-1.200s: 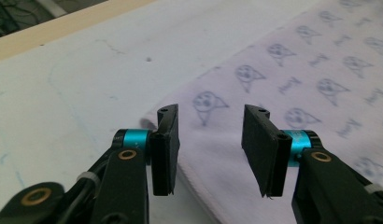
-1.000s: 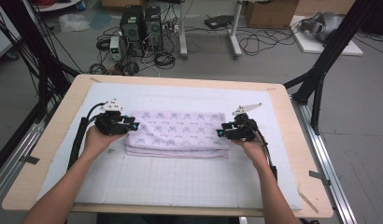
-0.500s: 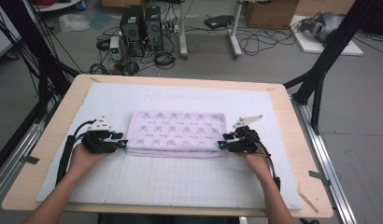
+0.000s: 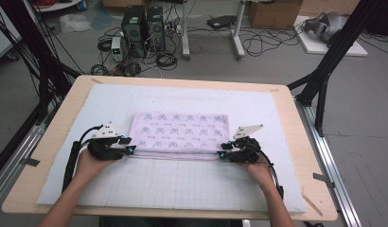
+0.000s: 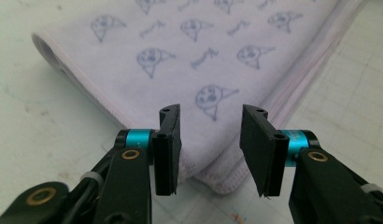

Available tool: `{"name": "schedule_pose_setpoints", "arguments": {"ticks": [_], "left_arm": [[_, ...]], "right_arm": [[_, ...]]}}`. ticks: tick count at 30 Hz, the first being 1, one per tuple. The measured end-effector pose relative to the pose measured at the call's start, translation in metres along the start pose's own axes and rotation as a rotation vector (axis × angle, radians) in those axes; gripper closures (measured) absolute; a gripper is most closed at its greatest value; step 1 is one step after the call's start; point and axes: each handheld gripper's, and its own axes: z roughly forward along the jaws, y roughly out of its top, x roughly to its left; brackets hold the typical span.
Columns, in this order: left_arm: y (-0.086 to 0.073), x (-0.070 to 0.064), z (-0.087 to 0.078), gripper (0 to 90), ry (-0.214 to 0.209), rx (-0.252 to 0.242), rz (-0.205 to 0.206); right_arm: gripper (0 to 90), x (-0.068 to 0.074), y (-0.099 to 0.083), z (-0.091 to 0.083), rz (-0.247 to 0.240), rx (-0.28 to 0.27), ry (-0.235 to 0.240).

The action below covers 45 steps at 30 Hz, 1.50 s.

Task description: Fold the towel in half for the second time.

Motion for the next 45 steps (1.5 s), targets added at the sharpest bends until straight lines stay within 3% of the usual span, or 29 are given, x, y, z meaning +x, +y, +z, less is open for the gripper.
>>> {"name": "schedule_pose_setpoints", "arguments": {"ticks": [2,4,9,11,14,16,18,22,26,33,38,45], "left_arm": [[-0.006,0.0,0.004,58.6,0.007,0.034,0.012],[-0.008,0.0,0.004,60.6,0.017,0.023,0.025],[-0.006,0.003,0.003,80.0,-0.001,0.001,-0.002],[-0.005,0.003,0.002,80.7,-0.002,0.005,-0.011],[-0.005,0.003,0.001,79.4,-0.014,-0.002,-0.019],[-0.004,0.004,0.0,66.7,-0.025,0.001,-0.034],[-0.004,0.004,0.0,60.6,-0.036,-0.004,-0.031],[-0.004,0.004,0.004,72.4,-0.015,0.015,-0.018],[-0.002,0.003,0.002,86.0,0.004,-0.004,-0.008],[0.002,0.002,-0.003,87.5,0.016,-0.032,-0.012],[0.009,0.004,-0.011,87.4,0.015,-0.093,-0.036],[0.008,-0.002,-0.02,87.5,0.005,-0.08,-0.02]], "right_arm": [[61.7,0.0,0.0,-0.001,0.001,-0.003,-0.006],[65.4,0.001,0.0,0.0,-0.008,0.005,-0.018],[81.7,0.0,0.001,-0.001,0.001,-0.001,-0.008],[83.9,-0.001,0.001,-0.003,0.007,-0.006,-0.001],[83.9,0.0,0.002,-0.006,-0.004,-0.021,-0.009],[79.4,0.001,0.003,-0.007,-0.004,-0.023,-0.01],[77.4,0.003,0.004,-0.008,-0.011,-0.028,-0.009],[78.3,0.005,0.005,-0.005,-0.026,-0.02,-0.016],[86.0,0.004,0.004,-0.001,-0.028,0.009,-0.02],[86.9,0.009,0.009,-0.01,-0.064,-0.032,-0.051],[87.1,0.011,0.013,-0.02,-0.065,-0.079,-0.056],[87.1,0.019,0.013,-0.034,-0.073,-0.092,-0.052]]}}
